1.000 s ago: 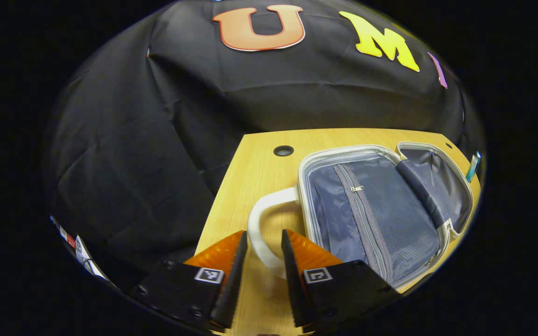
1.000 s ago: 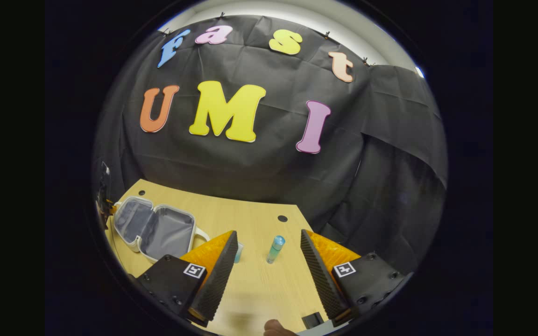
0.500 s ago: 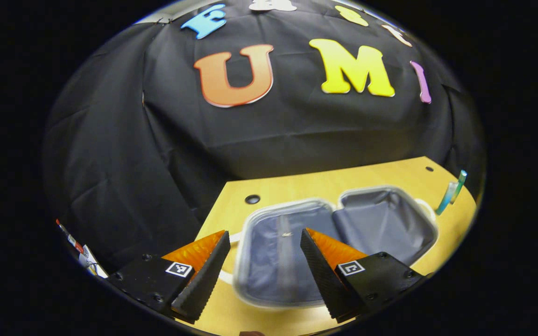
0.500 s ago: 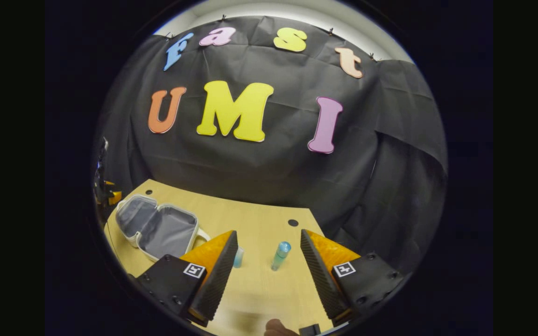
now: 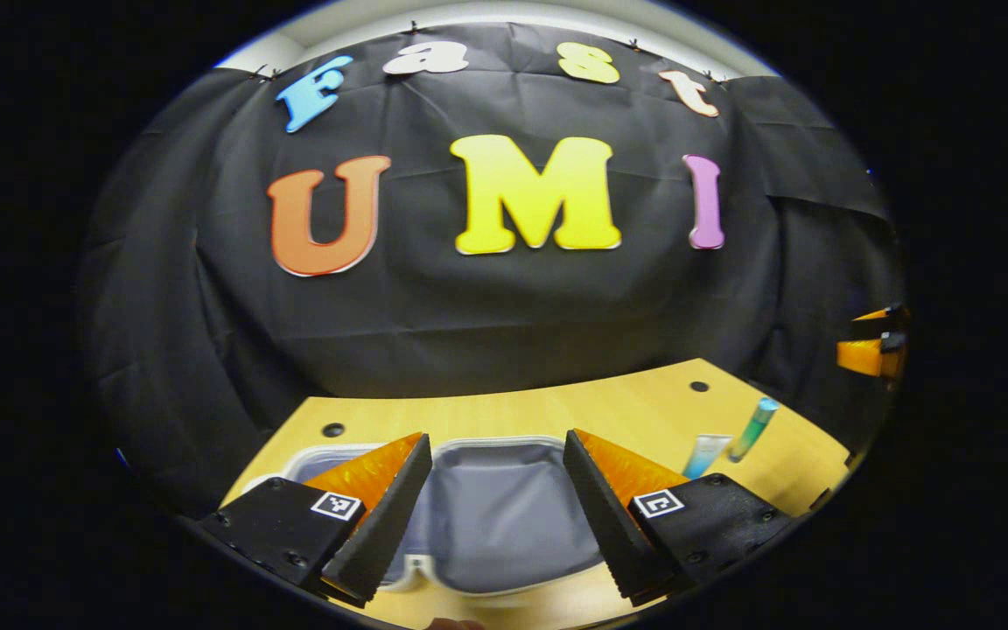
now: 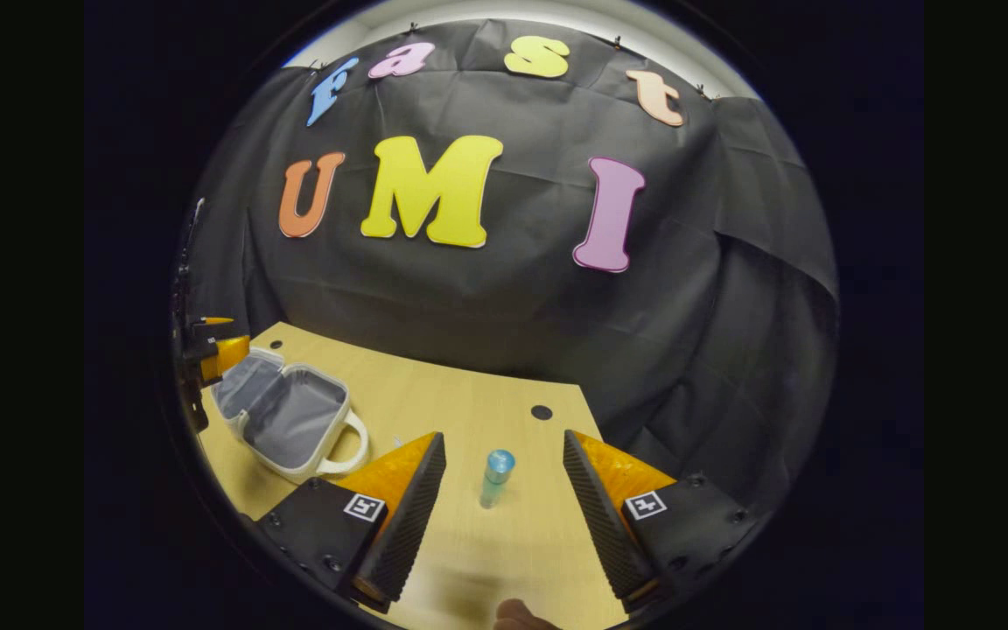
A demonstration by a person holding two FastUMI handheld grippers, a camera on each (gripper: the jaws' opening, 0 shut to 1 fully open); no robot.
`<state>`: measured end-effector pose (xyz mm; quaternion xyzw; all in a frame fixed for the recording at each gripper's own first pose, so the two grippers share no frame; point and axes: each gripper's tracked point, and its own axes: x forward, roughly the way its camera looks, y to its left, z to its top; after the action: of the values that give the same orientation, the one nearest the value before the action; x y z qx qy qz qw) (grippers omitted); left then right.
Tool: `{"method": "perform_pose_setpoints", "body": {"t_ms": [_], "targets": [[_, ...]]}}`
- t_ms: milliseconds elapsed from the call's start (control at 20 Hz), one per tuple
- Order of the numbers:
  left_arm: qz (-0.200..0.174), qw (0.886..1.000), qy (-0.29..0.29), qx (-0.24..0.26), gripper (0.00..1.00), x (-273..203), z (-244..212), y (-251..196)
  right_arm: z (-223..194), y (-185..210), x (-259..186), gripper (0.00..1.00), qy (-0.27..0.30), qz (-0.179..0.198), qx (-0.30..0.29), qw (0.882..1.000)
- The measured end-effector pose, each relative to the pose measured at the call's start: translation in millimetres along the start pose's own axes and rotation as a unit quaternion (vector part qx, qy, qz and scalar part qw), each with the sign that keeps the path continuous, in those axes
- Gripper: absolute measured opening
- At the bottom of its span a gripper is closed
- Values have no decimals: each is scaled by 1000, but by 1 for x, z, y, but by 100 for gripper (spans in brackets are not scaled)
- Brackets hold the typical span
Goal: First open the suitcase, pack the skin care products into it, and then close the suitcase.
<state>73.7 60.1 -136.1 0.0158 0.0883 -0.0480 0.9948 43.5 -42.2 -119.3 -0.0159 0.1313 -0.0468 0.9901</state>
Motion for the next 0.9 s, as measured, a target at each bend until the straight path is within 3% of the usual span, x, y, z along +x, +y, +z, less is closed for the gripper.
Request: {"method": "perform_pose_setpoints", "body": {"t_ms": [250, 450, 600, 900], "targets": [[-85, 996, 29, -9, 97, 25, -36, -119, -26, -40, 5, 81, 20, -1, -11, 1000], [-132, 988, 78, -10, 97, 49, -89, -188, -55, -67, 14, 82, 48, 3, -23, 999], [-136, 984, 114, -15, 97, 79, -129, -218, -79, -81, 24, 81, 71, 12, -26, 997], [-105, 984, 139, -28, 97, 137, -169, -229, -111, -96, 48, 80, 95, 29, -31, 995]]}}
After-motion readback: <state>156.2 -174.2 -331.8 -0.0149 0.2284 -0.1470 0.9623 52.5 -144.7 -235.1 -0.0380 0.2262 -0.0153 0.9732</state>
